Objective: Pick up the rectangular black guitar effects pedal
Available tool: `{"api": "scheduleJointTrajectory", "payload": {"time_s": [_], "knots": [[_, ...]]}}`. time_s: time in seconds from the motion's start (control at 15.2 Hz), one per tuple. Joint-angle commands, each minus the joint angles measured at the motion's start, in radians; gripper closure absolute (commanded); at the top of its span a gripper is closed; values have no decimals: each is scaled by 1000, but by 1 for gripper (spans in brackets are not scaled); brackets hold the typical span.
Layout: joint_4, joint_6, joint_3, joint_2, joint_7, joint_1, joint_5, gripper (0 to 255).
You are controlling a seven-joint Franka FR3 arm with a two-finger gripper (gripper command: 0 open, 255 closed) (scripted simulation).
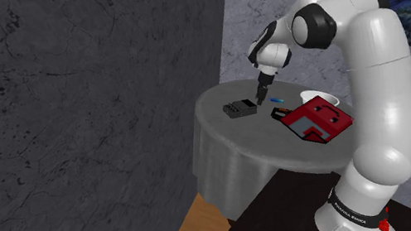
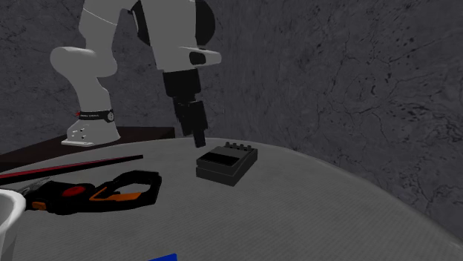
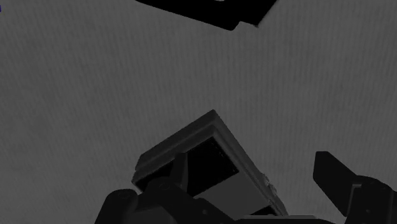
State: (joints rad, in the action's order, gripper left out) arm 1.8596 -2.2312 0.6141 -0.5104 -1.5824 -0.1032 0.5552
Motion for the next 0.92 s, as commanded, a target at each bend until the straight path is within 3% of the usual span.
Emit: {"api": "scheduleJointTrajectory", "payload": {"time_s": [0.0, 0.13, 0.73, 0.79, 0.86], "knots": [[-99, 19, -37, -94, -53, -57, 39, 0], [-157, 31, -57, -144, -73, -86, 51, 0], [-159, -27, -91, -210, -105, -108, 94, 0], [-156, -27, -90, -207, -105, -107, 93, 255], [-157, -27, -90, -208, -105, -107, 94, 255]]}}
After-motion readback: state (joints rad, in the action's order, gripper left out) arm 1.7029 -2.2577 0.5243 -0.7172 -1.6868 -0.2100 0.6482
